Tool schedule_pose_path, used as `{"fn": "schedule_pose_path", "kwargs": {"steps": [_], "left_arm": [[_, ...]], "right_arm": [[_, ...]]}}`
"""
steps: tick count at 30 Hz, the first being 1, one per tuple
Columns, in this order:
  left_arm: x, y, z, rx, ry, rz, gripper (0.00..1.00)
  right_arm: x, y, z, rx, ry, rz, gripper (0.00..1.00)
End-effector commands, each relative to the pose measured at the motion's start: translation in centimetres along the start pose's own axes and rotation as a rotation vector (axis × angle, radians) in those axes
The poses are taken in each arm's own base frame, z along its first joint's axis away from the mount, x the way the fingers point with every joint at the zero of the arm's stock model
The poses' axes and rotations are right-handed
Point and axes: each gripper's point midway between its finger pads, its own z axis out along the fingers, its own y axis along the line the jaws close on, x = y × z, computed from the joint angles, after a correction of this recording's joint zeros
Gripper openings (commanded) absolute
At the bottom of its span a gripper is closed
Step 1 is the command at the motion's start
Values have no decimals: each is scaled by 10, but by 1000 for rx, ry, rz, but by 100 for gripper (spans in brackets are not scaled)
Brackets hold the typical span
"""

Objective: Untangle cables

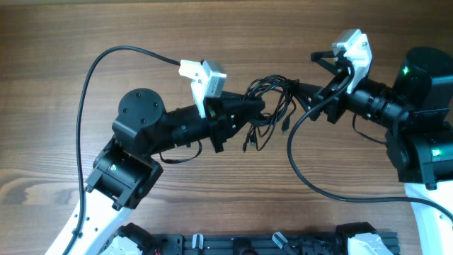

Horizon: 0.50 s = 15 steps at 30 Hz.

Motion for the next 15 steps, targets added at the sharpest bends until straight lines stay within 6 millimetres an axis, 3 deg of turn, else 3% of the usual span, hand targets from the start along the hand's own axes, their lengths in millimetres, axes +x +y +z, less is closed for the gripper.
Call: {"fn": "schedule_pose_path", "kwargs": {"steps": [1,4,6,9,11,15], "left_arm": [[-5,-9,-2,23,-14,29,4],[-1,-15,-3,60,6,13,4],[2,-22,-3,101,25,16,4],[6,-34,-6,163,54,23,4],[9,-33,-6,160,63,25,4],[3,-28,-12,135,45,35,4]], "right_arm": [[-6,9,1,-61,-24,-33,82],[-8,5,2,-42,-30,-41,82],[-4,-9,5,29,-9,-29,82],[5,-46,4,225,32,47,81],[10,-75,-5,405,52,89,81],[18,-112,-28,660,90,88,81]]}}
